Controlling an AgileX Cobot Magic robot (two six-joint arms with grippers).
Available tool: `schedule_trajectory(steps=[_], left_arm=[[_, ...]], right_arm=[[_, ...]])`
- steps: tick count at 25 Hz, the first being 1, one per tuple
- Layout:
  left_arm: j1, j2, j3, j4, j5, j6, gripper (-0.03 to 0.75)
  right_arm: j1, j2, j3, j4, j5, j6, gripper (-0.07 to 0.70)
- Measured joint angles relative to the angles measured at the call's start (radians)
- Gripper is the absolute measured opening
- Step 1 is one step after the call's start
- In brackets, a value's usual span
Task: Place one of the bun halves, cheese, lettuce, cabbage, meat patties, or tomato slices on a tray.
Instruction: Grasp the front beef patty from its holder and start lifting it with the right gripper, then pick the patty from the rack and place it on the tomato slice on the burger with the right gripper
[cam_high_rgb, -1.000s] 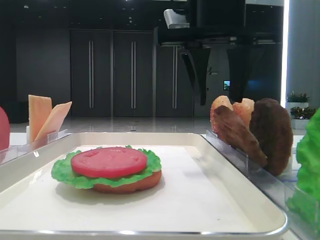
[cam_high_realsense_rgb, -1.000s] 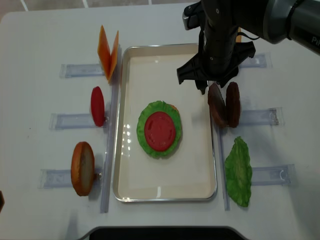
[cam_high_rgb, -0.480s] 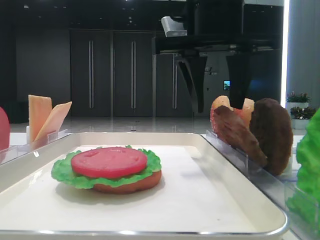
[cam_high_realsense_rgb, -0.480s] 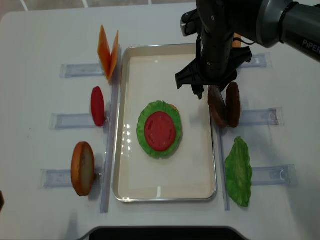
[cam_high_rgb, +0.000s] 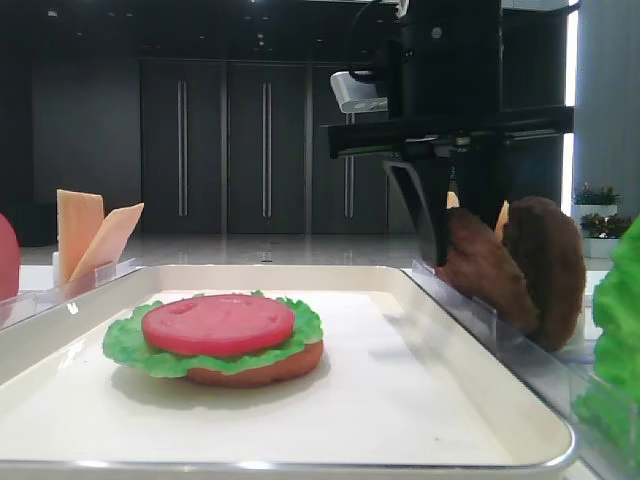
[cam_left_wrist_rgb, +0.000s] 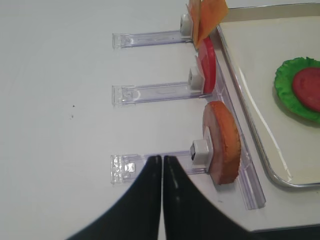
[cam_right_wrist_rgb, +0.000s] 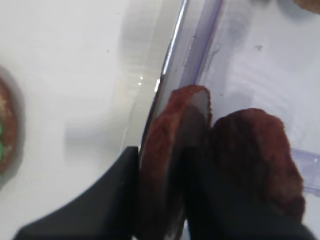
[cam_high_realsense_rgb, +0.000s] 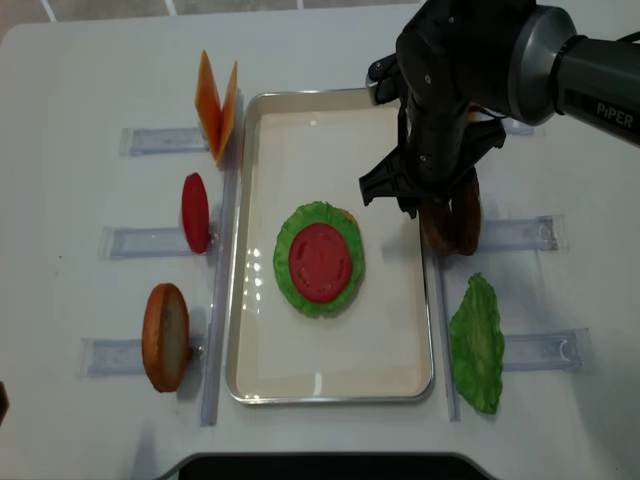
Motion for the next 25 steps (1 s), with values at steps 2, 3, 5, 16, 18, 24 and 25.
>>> schedule_trajectory(steps=[2,3,5,16,18,24,25], left_arm=[[0.0,0.0,0.0,0.0,0.0,0.0,-0.001],[0.0,0.0,0.0,0.0,0.0,0.0,-0.001],[0.0,0.0,0.0,0.0,0.0,0.0,-0.001],[0.0,0.0,0.0,0.0,0.0,0.0,-0.001],[0.0,0.0,0.0,0.0,0.0,0.0,-0.001],[0.0,0.0,0.0,0.0,0.0,0.0,-0.001],[0.0,0.0,0.0,0.0,0.0,0.0,-0.001]], right_arm=[[0.0,0.0,0.0,-0.038,0.016,0.0,0.115],[0.0,-0.002,0.0,-0.054,0.023,-0.001,0.107],[0.0,-0.007,-0.003,-0.055,0.033,-0.006,0.108],[0.0,-0.082,-0.151,0.117,0.138,-0.127,0.108],[0.0,-0.079,-0.149,0.22,0.109,-0.204,0.108],[0.001,-0.078,-0.079,0.779,-0.079,-0.618,0.108],[0.001,-0.078,-0.063,0.846,-0.1,-0.683,0.108]])
